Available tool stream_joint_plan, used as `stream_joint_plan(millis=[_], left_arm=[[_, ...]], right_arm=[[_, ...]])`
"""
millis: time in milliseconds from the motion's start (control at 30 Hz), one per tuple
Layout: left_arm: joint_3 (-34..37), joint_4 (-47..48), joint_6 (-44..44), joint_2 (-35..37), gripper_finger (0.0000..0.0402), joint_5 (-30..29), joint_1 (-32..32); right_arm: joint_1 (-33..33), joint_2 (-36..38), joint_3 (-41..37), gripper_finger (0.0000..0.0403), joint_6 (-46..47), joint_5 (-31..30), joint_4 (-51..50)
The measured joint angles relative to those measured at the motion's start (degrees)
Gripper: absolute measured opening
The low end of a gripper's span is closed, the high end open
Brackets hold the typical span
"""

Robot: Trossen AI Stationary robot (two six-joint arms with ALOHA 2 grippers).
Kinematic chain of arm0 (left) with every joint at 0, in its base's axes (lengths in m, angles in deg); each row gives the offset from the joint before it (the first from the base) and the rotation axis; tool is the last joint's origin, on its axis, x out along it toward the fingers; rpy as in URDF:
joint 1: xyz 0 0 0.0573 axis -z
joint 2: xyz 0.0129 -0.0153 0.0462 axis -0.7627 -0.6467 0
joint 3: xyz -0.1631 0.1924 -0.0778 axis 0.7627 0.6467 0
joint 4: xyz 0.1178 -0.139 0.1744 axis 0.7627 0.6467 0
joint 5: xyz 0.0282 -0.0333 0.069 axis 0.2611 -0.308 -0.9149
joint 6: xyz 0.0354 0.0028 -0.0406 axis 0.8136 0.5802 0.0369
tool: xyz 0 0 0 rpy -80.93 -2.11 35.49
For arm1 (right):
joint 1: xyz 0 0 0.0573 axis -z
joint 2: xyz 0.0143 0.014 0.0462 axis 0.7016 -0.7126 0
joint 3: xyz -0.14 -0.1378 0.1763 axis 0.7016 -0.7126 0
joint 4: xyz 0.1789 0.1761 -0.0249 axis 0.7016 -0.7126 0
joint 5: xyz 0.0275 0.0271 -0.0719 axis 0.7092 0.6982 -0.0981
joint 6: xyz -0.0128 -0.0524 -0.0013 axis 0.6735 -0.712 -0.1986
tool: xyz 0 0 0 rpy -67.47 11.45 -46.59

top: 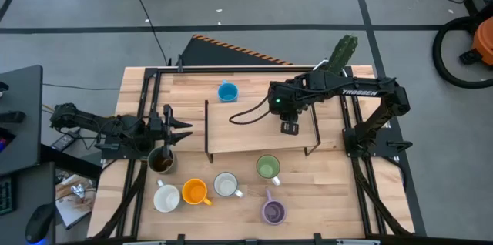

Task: Place coffee mugs
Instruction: Put the violet-white mug on the shelf

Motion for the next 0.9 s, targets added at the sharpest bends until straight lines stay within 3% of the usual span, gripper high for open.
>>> stream_joint_plan(millis=[433, 900], left_arm=[[0.0, 0.0, 0.02, 0.0, 0.0118, 0.0, 0.0], [0.0, -0.15, -1.41, 0.0, 0.0118, -0.02, 0.0]], right_arm=[[0.04, 0.0, -0.04, 0.0027, -23.09, 3.73, -1.4], [0.5, 0.0, -0.04, 0.0033, -32.68, 3.69, -2.92]])
